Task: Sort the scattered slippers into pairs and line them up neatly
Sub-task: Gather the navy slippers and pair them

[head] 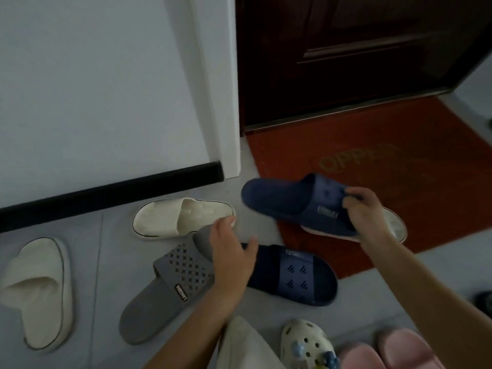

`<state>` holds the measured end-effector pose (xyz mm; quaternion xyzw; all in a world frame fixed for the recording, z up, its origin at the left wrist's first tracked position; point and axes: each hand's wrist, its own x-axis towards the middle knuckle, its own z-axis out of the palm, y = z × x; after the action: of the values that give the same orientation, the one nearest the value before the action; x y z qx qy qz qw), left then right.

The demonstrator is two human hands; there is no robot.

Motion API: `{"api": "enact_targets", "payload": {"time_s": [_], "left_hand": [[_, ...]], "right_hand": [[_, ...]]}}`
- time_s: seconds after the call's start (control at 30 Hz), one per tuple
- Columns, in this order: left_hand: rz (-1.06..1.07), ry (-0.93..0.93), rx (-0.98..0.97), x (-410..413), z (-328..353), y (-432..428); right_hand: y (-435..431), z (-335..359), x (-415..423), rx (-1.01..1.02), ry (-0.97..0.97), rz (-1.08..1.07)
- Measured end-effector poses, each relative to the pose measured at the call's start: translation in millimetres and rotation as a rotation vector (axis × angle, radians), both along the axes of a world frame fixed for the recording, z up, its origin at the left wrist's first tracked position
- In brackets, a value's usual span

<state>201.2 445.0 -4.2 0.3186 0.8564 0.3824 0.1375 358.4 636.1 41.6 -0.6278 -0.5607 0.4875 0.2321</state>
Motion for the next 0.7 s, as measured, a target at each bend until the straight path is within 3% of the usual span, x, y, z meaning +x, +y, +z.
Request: {"api": "enact_targets", "payload": {"time_s": [0.03,0.13,0.2,0.27,0.37,0.47,0.57,0.7], "left_hand": [[0.021,-0.103,-0.053,3.7,-5.5,4.5],[-0.31,-0.457,-0.423,29.1,-23.5,22.4],[-0.349,-0.601,-0.541,46.5,-30.3,31.8],[-0.137,-0.797,-0.391,52.0,-30.7,43.1],[0.255,-1.173,0.096,32.4,-14.7,65.1],[0.452,-1.502,0.533,2.9,19.3,75.2],[0.53,-1.662,0.811,-23.3,56.1,69.9],[0.547,-1.677,0.927,-48.9,95.9,40.0]], "right_hand": [[9.5,1.9,7.5,0.015,0.009,-0.057],[28.4,7.4,26.0,0.089,0.001,-0.136],[33.1,6.1,38.8,0.138,-0.007,-0.179],[33.8,1.8,53.2,0.179,-0.012,-0.21],[33.2,4.7,72.4,0.329,-0.025,-0.274],[36.4,19.1,80.7,0.383,0.014,-0.322],[34.5,36.2,59.1,0.405,-0.025,-0.049],[0.5,58.3,-30.7,0.538,-0.196,0.555]]}}
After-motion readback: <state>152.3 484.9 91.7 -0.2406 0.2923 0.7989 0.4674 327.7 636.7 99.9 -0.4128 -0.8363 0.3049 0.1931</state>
